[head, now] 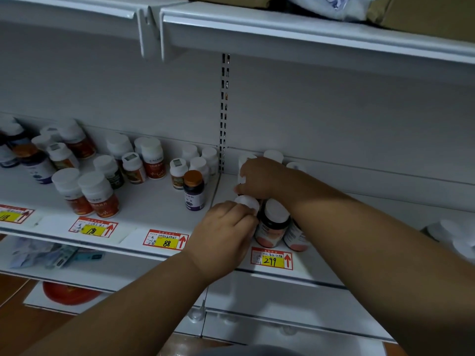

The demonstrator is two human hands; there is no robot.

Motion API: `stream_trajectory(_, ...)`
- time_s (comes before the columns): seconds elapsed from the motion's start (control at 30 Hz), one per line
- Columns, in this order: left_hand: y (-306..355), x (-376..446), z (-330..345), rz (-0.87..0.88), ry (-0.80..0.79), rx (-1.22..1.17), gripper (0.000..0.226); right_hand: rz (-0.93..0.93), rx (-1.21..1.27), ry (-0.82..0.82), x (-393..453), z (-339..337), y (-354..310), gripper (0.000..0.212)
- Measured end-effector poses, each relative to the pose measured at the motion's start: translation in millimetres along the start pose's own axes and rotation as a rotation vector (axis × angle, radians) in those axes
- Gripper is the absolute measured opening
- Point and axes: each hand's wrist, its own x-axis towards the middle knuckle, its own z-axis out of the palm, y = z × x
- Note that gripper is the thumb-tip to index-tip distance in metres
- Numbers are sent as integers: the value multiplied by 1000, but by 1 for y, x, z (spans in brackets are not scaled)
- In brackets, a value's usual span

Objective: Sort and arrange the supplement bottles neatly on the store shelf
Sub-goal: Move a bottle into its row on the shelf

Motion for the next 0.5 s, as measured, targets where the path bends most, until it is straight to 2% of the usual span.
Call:
stream_trajectory(0.27,-1,20,-2,-71,-71,7,27,-7,72,128,-10,-5,10,42)
stream_trajectory(0.43,-1,16,4,-99,-118,-16,34,45,90,57,1,-10,21,25)
stream_trajectory(0.5,-1,16,3,-98,-119,-24,35,75,10,110,-2,-19,37,15)
